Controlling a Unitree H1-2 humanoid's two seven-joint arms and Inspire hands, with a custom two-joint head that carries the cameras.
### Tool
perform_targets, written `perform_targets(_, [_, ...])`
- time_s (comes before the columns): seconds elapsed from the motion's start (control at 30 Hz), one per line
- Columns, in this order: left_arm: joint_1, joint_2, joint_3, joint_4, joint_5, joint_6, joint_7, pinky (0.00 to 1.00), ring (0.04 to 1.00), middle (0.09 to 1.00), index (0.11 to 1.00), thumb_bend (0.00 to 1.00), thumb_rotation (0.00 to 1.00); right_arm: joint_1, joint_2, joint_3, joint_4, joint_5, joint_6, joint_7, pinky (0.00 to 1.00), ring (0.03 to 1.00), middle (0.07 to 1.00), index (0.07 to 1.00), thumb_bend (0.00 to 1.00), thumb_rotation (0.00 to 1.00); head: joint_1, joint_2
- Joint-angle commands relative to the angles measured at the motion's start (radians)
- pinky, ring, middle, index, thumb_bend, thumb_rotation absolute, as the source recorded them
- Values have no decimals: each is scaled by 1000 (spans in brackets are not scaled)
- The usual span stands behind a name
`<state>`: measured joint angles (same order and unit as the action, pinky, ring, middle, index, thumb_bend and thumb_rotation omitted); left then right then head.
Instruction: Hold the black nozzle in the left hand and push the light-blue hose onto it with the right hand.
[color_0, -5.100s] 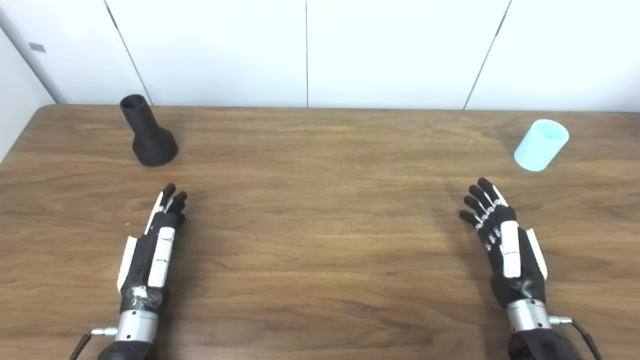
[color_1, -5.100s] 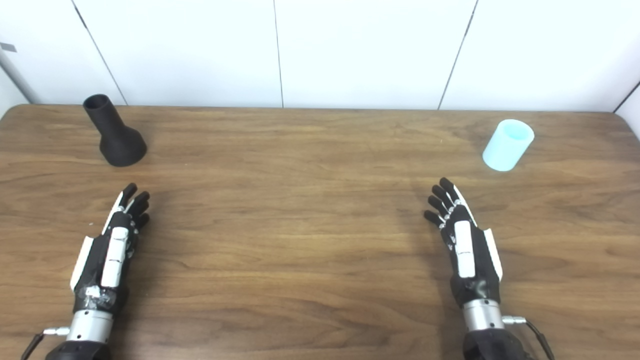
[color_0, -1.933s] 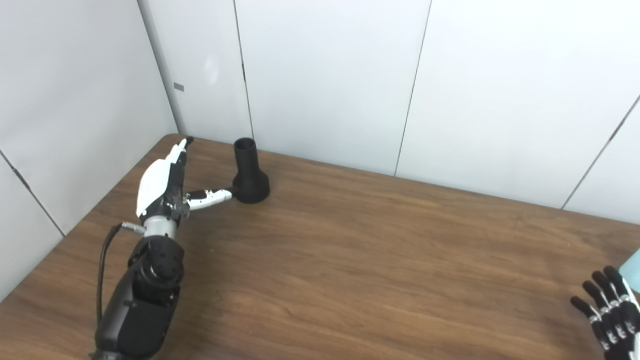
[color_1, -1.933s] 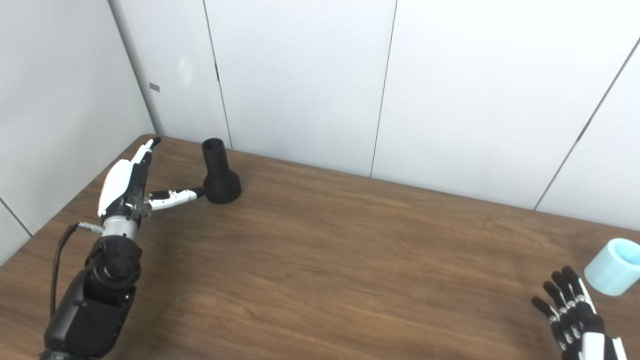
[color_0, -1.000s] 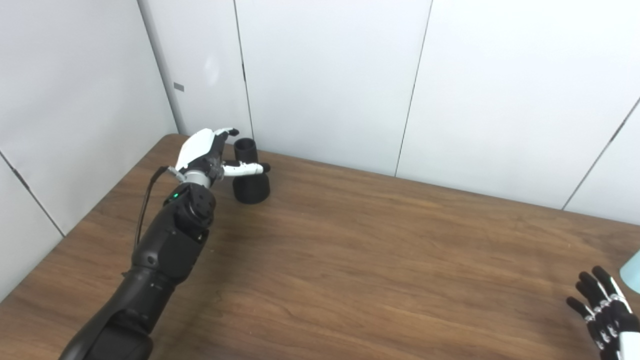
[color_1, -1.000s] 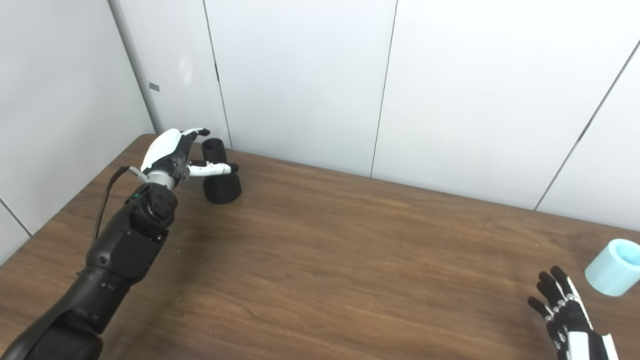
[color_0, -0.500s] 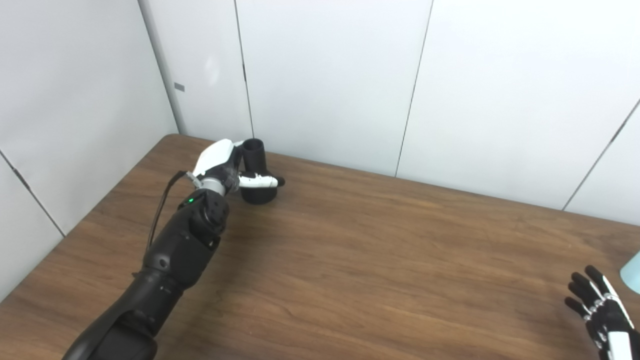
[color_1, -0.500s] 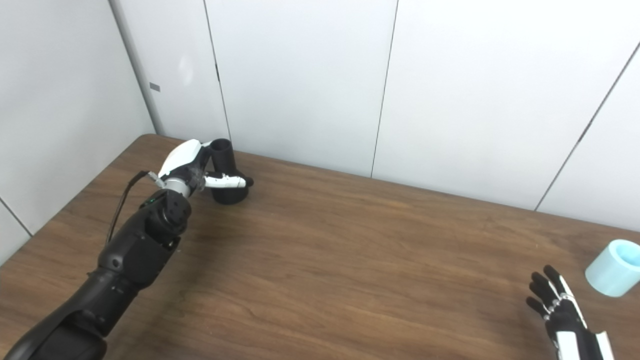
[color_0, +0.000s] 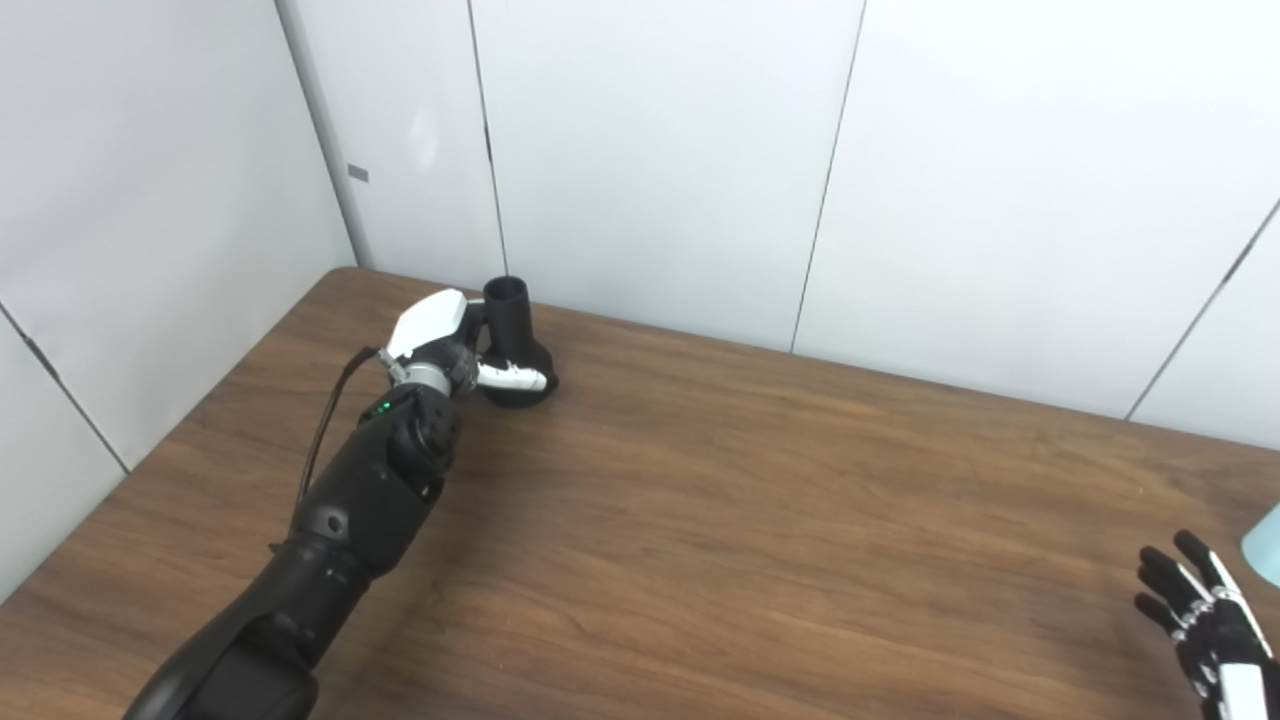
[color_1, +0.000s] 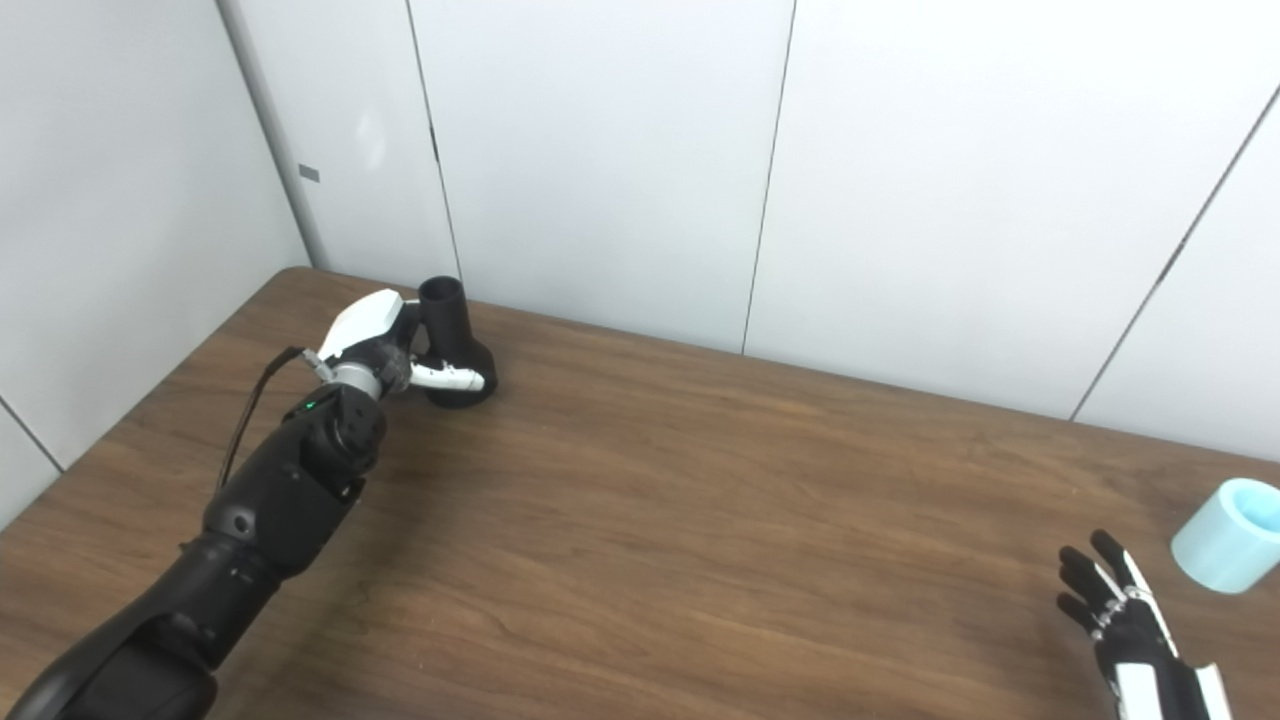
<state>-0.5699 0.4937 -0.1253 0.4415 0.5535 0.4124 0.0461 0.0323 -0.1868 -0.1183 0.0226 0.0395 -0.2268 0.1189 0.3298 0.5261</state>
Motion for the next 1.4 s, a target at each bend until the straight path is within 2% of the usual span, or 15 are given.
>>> perform_targets(0.0, [-53,3,15,-9,-3,-32,45,1000,881,733,674,809,233,66,31,19,65,-1,-11,-11,852,878,862,919,585,1000,1,1])
perform_targets(0.1, [-56,-4,17,-4,-8,-45,53,1000,851,675,654,767,202,65,31,20,65,2,-16,-8,853,871,853,910,565,1000,0,1])
perform_targets(0.27, [-65,-7,9,12,-3,-89,64,1000,830,653,618,754,121,65,32,21,60,-9,-17,-12,853,864,842,902,541,1000,-1,2])
perform_targets(0.3, [-67,-7,7,17,-4,-97,61,1000,828,650,557,641,93,65,33,20,58,-5,-14,-11,851,864,841,902,533,1000,-1,2])
perform_targets(0.33, [-69,-8,7,21,-5,-104,60,1000,823,645,519,571,73,65,33,20,57,-2,-11,-10,858,865,840,903,527,1000,-1,2])
perform_targets(0.43, [-71,-5,-2,22,-3,-98,34,1000,810,614,495,526,58,69,35,18,52,2,-6,-9,878,871,842,910,535,1000,-1,6])
perform_targets(0.53, [-67,-1,-23,16,14,-91,24,1000,774,584,490,519,51,74,33,21,42,-12,-3,-13,881,873,843,913,522,1000,-3,8])
perform_targets(0.77, [-56,-1,-54,22,46,-87,45,1000,766,612,488,517,43,84,33,21,9,-26,27,-16,873,872,844,913,514,1000,-4,15])
perform_targets(0.8, [-53,-1,-57,21,48,-87,46,1000,753,570,469,516,17,84,32,21,11,-25,23,-14,876,874,844,915,514,1000,-4,15])
perform_targets(0.87, [-48,0,-59,16,52,-86,44,1000,754,552,459,515,4,83,32,21,14,-23,16,-13,873,872,841,915,509,1000,-10,21])
perform_targets(0.97, [-38,3,-63,0,56,-87,37,1000,763,557,455,512,0,83,33,22,9,-27,15,-16,874,868,832,912,497,1000,-15,22])
perform_targets(1.23, [9,14,-84,-66,80,-103,31,1000,703,539,456,516,0,89,33,30,-14,-41,22,-15,857,857,829,906,488,1000,-34,30])
perform_targets(1.37, [39,8,-92,-101,95,-102,31,1000,684,533,457,518,0,92,43,30,-34,-33,50,-18,878,862,827,904,470,1000,-50,37])
